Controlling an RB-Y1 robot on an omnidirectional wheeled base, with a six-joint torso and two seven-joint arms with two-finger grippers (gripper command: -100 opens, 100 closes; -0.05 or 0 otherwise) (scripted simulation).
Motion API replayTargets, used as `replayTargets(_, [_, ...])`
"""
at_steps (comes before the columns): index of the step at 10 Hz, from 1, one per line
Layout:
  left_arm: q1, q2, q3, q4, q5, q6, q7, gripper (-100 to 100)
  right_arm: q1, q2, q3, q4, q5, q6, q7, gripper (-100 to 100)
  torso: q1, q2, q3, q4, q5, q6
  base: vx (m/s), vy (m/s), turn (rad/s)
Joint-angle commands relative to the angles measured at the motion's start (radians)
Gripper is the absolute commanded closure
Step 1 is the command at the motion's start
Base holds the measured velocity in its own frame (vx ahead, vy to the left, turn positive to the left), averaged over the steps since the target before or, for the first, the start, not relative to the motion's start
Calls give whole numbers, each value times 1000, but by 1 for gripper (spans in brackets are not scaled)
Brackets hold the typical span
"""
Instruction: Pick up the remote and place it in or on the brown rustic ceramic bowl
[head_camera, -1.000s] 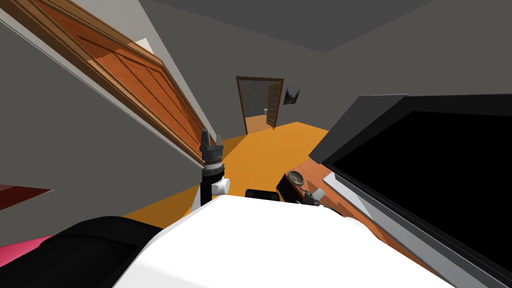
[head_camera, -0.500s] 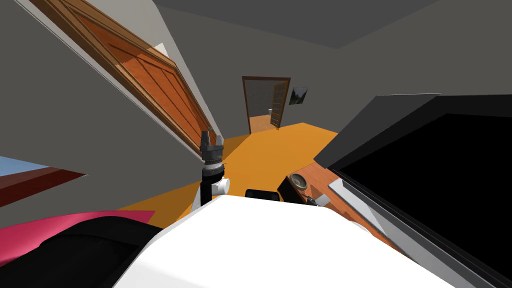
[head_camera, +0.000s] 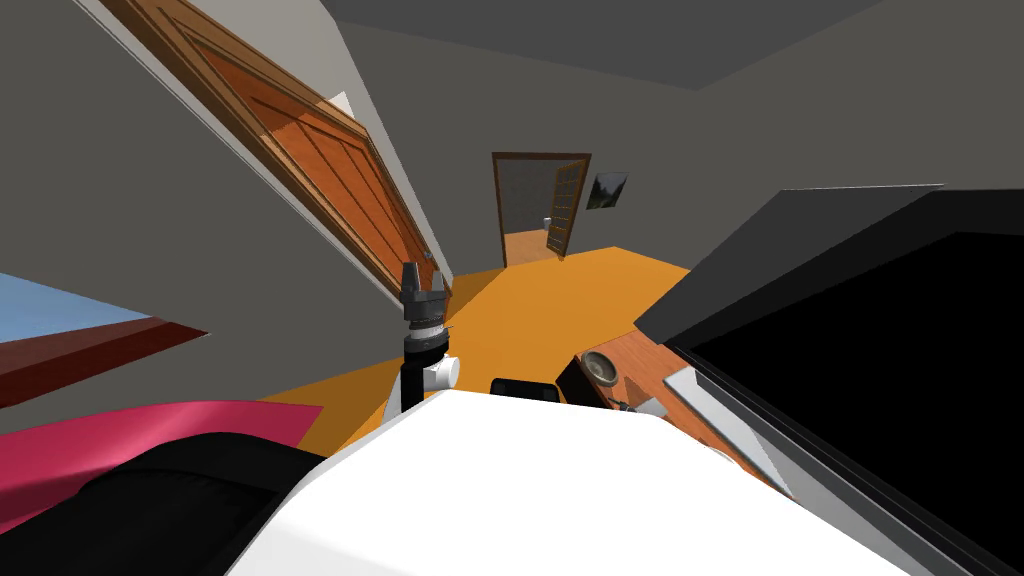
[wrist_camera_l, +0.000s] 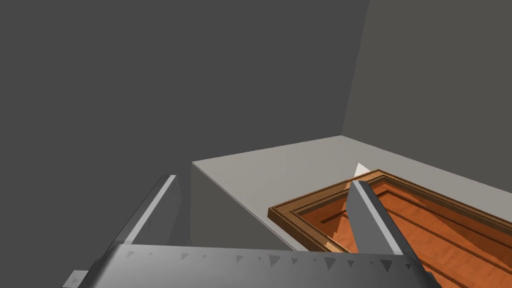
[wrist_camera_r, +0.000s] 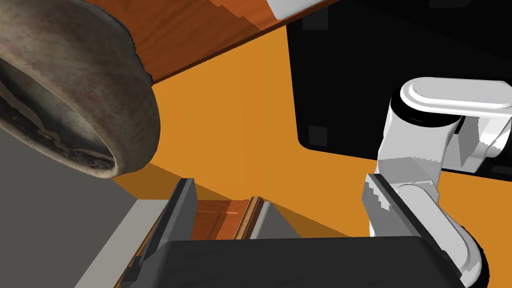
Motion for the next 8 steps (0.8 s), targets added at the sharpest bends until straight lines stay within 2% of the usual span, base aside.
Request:
replayTargets(1, [0, 0, 0, 0, 0, 0, 0, 0, -6, -7, -7, 25, 46, -9, 16, -100, 0, 0, 0, 0, 0, 0, 14, -42, 118])
replayTargets(2, [0, 0, 0, 0, 0, 0, 0, 0, -9, -13, -16, 51, 80, -22, 29, -100, -1, 0, 0, 0, 0, 0, 14, -55, 236])
replayTargets(3, [0, 0, 0, 0, 0, 0, 0, 0, -9, -13, -16, 51, 111, -22, 29, -100, -2, 0, 0, 0, 0, 0, 20, -48, 111])
replayTargets(4, [0, 0, 0, 0, 0, 0, 0, 0, -12, -20, -23, 74, 140, -35, 41, -100, -1, 0, 0, 0, 0, 1, 30, -47, 136])
replayTargets(8, [0, 0, 0, 0, 0, 0, 0, 0, -18, -32, -36, 116, 263, -56, 60, -100, -1, -1, -1, 0, 0, 1, 21, -46, 128])
